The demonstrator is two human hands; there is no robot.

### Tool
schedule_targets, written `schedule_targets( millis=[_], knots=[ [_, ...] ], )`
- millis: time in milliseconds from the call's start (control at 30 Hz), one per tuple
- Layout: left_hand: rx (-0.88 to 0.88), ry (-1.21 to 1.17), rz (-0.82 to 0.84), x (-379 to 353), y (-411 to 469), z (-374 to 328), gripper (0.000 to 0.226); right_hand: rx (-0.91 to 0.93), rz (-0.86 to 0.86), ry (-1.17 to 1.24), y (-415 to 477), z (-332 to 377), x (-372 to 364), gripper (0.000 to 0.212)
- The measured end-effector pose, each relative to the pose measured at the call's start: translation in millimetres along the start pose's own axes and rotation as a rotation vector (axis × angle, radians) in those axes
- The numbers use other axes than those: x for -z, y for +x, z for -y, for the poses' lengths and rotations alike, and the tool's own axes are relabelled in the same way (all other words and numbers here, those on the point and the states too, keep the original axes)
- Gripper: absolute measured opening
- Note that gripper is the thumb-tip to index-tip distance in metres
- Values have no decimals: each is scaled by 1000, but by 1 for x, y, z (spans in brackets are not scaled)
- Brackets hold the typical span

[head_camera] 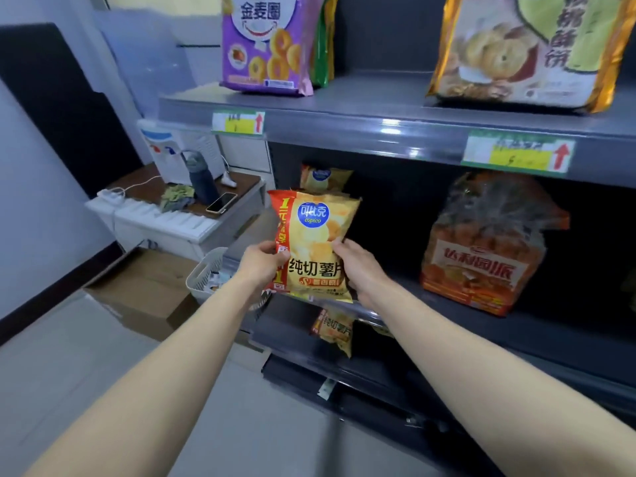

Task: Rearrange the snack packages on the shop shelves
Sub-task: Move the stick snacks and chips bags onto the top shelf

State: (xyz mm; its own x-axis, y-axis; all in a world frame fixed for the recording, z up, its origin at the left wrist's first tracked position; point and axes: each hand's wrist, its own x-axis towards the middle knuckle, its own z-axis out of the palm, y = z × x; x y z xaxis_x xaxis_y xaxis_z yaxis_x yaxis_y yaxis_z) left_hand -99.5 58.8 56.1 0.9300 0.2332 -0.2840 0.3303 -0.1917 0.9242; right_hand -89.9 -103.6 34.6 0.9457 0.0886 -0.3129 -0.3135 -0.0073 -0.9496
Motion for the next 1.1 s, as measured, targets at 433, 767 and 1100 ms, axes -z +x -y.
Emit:
schedule_targets(
  millis=[433, 767, 1100],
  knots=[
    [20, 8, 270, 36, 137, 21, 31, -112, -176, 31, 103, -21, -72, 56],
    [28, -60, 232, 26, 188, 20, 42, -37, -246, 50, 136, -10, -75, 59],
    [55, -35, 263, 31, 184, 34, 43, -44, -249, -120, 122, -20, -74, 59]
  ],
)
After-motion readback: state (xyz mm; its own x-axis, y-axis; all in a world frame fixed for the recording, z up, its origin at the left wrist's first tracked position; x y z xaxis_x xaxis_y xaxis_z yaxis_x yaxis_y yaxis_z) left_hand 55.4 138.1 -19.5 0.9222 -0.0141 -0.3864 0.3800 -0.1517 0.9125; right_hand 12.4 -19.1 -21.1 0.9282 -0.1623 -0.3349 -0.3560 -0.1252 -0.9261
